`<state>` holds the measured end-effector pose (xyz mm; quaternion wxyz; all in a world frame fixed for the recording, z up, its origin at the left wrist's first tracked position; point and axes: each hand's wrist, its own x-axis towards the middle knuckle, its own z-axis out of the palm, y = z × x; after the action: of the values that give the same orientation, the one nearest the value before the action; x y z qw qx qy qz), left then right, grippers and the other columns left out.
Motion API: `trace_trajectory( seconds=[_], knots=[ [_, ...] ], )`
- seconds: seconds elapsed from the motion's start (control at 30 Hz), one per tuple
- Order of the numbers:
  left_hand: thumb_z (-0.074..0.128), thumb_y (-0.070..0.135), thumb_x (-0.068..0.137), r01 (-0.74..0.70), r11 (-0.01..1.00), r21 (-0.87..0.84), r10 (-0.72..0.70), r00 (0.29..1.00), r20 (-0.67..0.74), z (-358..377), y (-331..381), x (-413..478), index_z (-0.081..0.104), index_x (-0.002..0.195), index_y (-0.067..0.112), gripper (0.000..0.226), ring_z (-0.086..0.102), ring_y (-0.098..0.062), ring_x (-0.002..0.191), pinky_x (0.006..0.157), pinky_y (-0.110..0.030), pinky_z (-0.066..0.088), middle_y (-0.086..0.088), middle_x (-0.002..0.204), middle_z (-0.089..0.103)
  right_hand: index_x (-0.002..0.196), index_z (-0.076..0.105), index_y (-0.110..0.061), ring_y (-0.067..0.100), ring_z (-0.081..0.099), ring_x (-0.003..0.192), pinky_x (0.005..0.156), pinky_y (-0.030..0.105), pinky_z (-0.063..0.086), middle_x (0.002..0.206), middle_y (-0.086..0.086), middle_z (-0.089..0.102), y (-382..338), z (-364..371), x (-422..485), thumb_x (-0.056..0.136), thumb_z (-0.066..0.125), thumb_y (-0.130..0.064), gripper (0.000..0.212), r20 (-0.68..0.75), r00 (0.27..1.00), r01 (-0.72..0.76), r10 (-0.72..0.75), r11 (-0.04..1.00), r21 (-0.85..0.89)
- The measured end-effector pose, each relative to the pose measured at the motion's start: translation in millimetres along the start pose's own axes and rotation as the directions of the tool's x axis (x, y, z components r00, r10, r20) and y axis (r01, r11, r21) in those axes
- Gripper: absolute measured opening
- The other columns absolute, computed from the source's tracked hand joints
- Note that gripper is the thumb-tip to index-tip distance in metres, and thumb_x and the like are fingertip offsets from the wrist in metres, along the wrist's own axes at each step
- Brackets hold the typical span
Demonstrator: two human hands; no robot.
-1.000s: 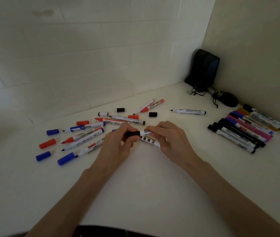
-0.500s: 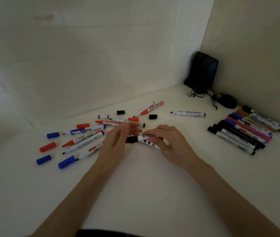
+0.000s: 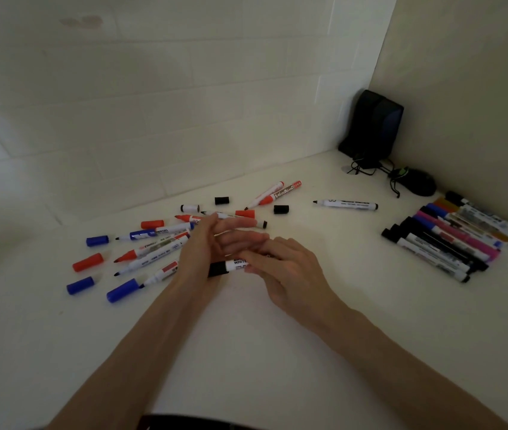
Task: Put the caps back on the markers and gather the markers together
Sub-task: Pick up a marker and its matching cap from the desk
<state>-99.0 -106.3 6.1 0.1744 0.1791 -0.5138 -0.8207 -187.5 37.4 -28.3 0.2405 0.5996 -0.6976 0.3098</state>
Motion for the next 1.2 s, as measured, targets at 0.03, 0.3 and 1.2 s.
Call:
trace_trajectory(
  seconds=[0.03, 0.3, 1.2],
  knots=[
    [0.023, 0.034, 0.105, -0.005, 0.999, 0.036, 0.005, 1.000, -0.012, 0, -1, -1, 0.077, 0.091, 0.004, 0.064, 0.071, -0.035, 0.100, 0.076, -0.040, 0.059, -0.024, 0.094, 0.074, 0.104, 0.076, -0.015, 0.024, 0.059, 0.073, 0.064, 0.034, 0.046, 0.095, 0.004, 0.071, -1, 0, 0, 0.098, 0.055, -0.022, 0.023, -0.005, 1.000, 0.001, -0.001, 1.000, -0.007],
    [0.024, 0.034, 0.104, 0.083, 0.994, 0.067, -0.083, 0.997, 0.005, -7, 2, 3, 0.071, 0.104, 0.001, 0.058, 0.072, -0.033, 0.099, 0.078, -0.041, 0.061, -0.022, 0.106, 0.073, 0.117, 0.068, -0.020, 0.019, 0.062, 0.084, 0.072, 0.031, 0.050, 0.108, -0.003, 0.070, -3, 5, -7, 0.101, 0.052, -0.029, 0.025, 0.104, 0.990, -0.104, 0.097, 0.992, 0.065],
    [0.035, 0.031, 0.096, -0.100, 0.978, 0.181, 0.094, 0.995, 0.043, -1, -11, -4, 0.074, 0.102, 0.007, 0.046, 0.063, -0.023, 0.085, 0.069, -0.032, 0.052, -0.013, 0.091, 0.067, 0.123, 0.059, -0.035, 0.008, 0.060, 0.094, 0.069, 0.027, 0.050, 0.113, -0.014, 0.065, -17, -6, -2, 0.105, 0.039, -0.052, 0.032, 0.329, 0.936, -0.139, 0.125, 0.990, 0.020]
  ],
)
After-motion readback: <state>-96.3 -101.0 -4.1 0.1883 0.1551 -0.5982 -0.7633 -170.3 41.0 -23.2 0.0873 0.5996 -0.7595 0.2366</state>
